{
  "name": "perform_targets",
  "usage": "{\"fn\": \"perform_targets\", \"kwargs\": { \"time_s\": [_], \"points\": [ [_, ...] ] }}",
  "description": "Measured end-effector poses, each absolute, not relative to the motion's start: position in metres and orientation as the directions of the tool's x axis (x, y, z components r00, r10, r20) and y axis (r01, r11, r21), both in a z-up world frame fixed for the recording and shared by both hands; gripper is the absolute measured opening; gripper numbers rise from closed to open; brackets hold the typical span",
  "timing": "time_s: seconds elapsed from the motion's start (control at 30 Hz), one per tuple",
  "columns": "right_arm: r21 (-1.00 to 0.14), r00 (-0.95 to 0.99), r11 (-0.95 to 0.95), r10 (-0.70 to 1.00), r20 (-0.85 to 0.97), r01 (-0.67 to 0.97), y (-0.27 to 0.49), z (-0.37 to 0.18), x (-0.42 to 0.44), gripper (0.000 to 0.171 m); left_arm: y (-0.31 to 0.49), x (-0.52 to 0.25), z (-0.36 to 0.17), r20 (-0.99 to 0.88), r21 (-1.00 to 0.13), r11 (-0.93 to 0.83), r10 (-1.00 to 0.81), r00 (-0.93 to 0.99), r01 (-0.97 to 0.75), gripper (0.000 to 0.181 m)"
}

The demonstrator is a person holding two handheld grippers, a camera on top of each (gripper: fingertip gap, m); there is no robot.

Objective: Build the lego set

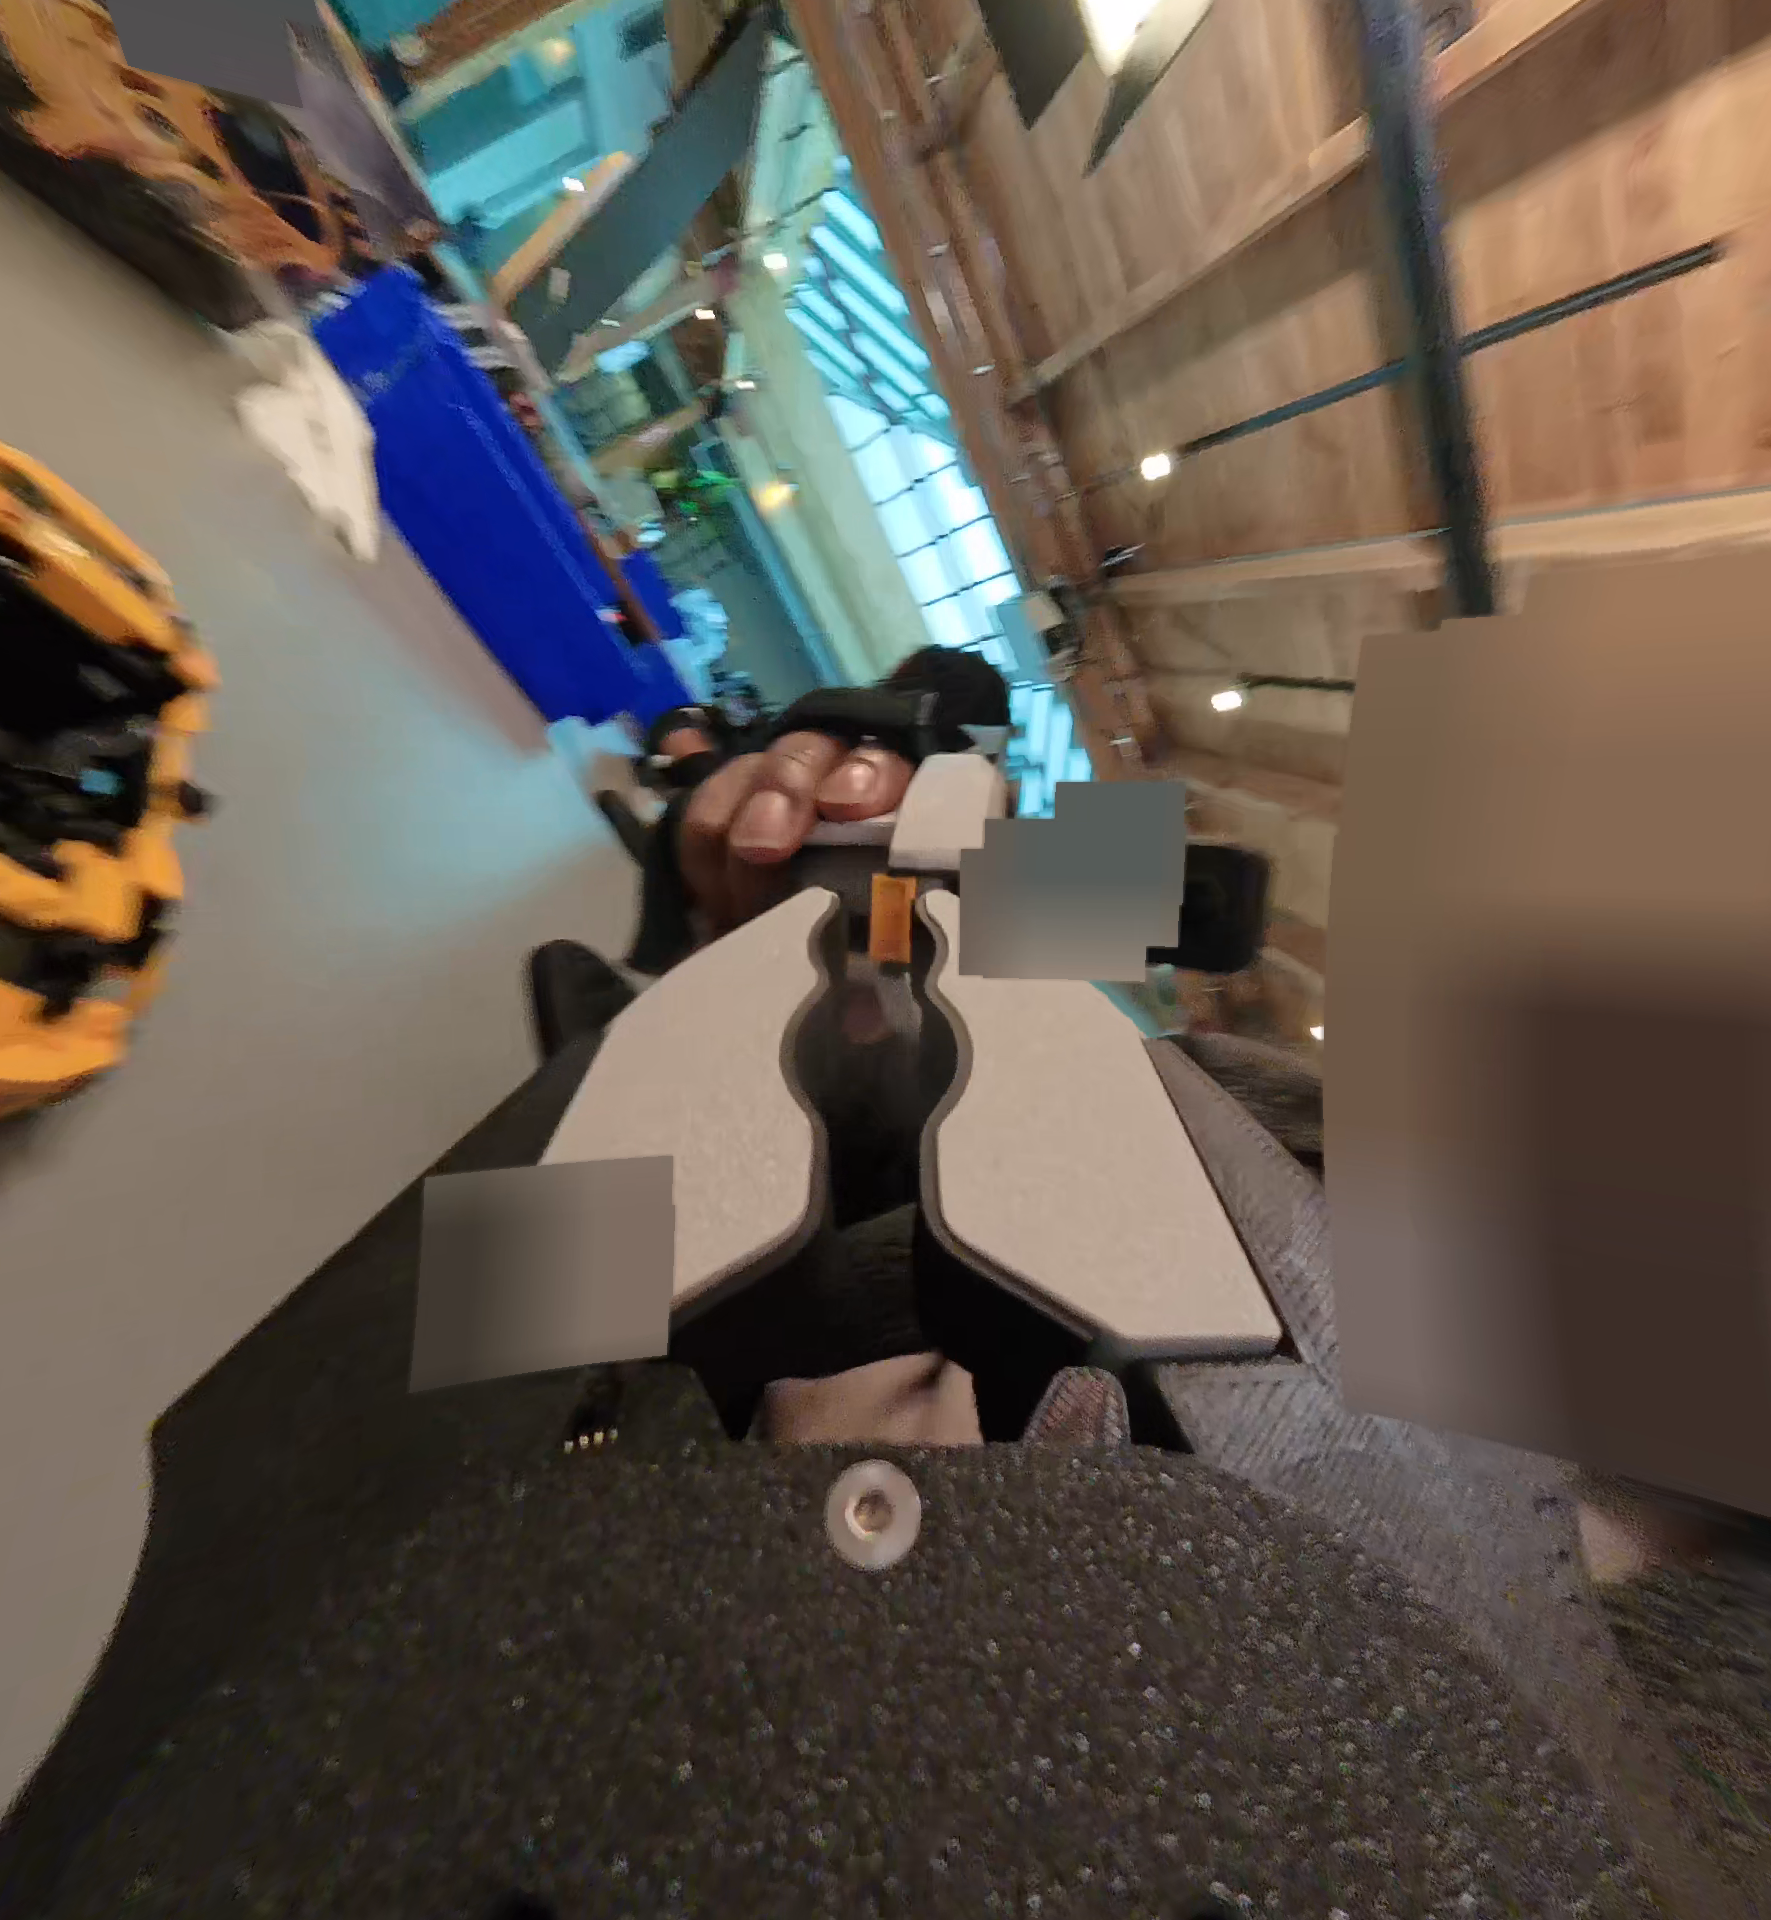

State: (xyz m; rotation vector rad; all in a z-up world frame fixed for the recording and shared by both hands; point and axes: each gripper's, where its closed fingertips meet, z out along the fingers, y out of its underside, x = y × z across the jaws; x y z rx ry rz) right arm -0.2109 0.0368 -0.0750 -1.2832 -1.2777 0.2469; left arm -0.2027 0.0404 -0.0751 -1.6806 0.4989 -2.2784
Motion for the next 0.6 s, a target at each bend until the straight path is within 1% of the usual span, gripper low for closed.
{"fn": "perform_targets", "kwargs": {
  "time_s": [0.03,0.07,0.13,0.17,0.23,0.3,0.4,0.5,0.6],
  "points": [
    [-0.777,0.291,0.318,0.797,0.529,0.543,0.034,-0.086,-0.207,0.015,0.045,-0.205,-0.081,0.854,-0.472,-0.882,-0.462,-0.237,0.020,0.012],
    [-0.729,0.215,0.262,0.844,0.491,0.633,0.032,-0.102,-0.199,0.015,0.050,-0.209,-0.087,0.837,-0.521,-0.853,-0.516,-0.180,0.021,0.013],
    [-0.567,0.065,0.218,0.898,0.435,0.794,0.031,-0.134,-0.179,0.015,0.060,-0.218,-0.104,0.778,-0.628,-0.778,-0.627,-0.040,-0.007,0.010],
    [-0.481,-0.007,0.203,0.926,0.378,0.853,0.028,-0.151,-0.170,0.016,0.067,-0.222,-0.112,0.732,-0.680,-0.733,-0.680,0.038,-0.019,0.009],
    [-0.345,-0.107,0.198,0.958,0.265,0.918,0.025,-0.179,-0.159,0.016,0.082,-0.232,-0.122,0.620,-0.771,-0.636,-0.764,0.178,-0.044,0.008],
    [-0.241,-0.182,0.218,0.970,0.164,0.946,0.023,-0.201,-0.154,0.016,0.091,-0.240,-0.126,0.519,-0.828,-0.556,-0.810,0.273,-0.075,0.008],
    [-0.142,-0.256,0.263,0.964,0.065,0.954,0.022,-0.217,-0.154,0.016,0.096,-0.252,-0.125,0.415,-0.873,-0.477,-0.839,0.351,-0.108,0.009],
    [-0.056,-0.312,0.312,0.950,0.017,0.948,0.022,-0.227,-0.153,0.016,0.106,-0.272,-0.126,0.342,-0.893,-0.432,-0.830,0.441,-0.121,0.009],
    [-0.040,-0.327,0.326,0.945,-0.006,0.944,0.022,-0.231,-0.154,0.016,0.121,-0.299,-0.126,0.278,-0.912,-0.395,-0.795,0.540,-0.112,0.009]
  ]
}}
